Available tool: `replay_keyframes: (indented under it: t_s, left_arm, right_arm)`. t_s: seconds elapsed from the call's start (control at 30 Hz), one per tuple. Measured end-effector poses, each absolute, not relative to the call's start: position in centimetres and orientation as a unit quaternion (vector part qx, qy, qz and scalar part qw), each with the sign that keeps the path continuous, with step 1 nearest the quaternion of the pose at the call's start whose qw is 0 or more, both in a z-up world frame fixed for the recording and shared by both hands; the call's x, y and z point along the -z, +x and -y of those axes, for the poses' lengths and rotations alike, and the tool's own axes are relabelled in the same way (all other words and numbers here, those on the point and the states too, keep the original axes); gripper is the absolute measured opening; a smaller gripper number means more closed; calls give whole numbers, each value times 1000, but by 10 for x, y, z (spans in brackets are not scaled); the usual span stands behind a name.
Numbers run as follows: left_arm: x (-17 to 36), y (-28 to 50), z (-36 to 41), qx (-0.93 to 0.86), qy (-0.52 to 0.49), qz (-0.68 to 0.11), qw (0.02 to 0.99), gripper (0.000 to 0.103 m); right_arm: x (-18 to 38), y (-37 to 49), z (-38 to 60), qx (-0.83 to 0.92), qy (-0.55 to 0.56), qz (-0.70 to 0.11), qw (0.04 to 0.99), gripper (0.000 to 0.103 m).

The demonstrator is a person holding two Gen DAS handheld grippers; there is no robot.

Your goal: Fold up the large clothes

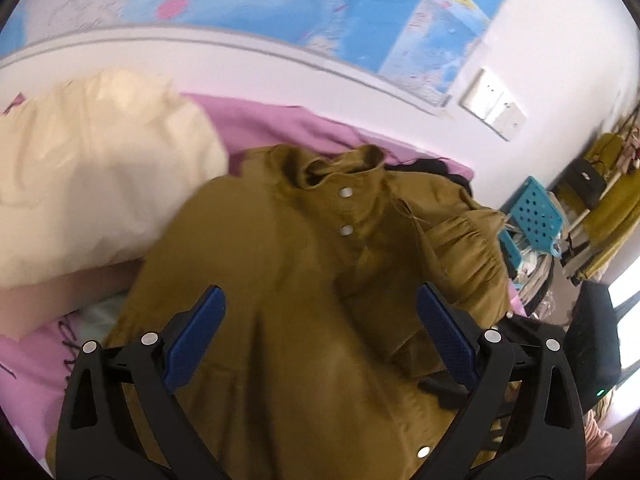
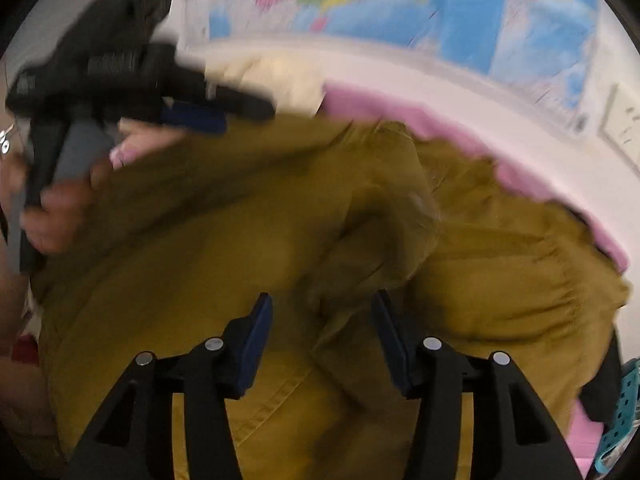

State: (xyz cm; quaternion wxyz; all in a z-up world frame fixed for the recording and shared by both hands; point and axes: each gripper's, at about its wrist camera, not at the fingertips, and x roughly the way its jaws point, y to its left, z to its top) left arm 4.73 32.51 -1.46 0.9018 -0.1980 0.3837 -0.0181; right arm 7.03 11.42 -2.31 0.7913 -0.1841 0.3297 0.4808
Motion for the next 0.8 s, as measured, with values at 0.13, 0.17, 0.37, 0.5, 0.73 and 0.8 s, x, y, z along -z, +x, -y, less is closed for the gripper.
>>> replay_keyframes:
  t_s: [0.13,0.17,0.37,0.5,0.73,0.8]
  left_arm:
    - [24,49,-325,36,-201,-397,895,95]
    - [26,50,-323,48,-202,-401,892,95]
    - [32,51,-314,49,-185,-415,889,97]
    - [41,57,-306,20,-137,-445,885,97]
    - [58,63,-286,-8,-45,-484,874,97]
    - [64,69,-285,-13,-39,-493,869,97]
  right_arm:
    - [14,55,-85,-507,-188,-323,777,64]
    - [8,52,-70,-512,-179,-315,779,64]
    - [-10,96,7,-423,-71,-327,842,77]
    - [12,152,37,-335,-7,-383,861,80]
    - [80,219,74,-334,169,-473,797,91]
    - [91,224,72,-357,190,-484,776,93]
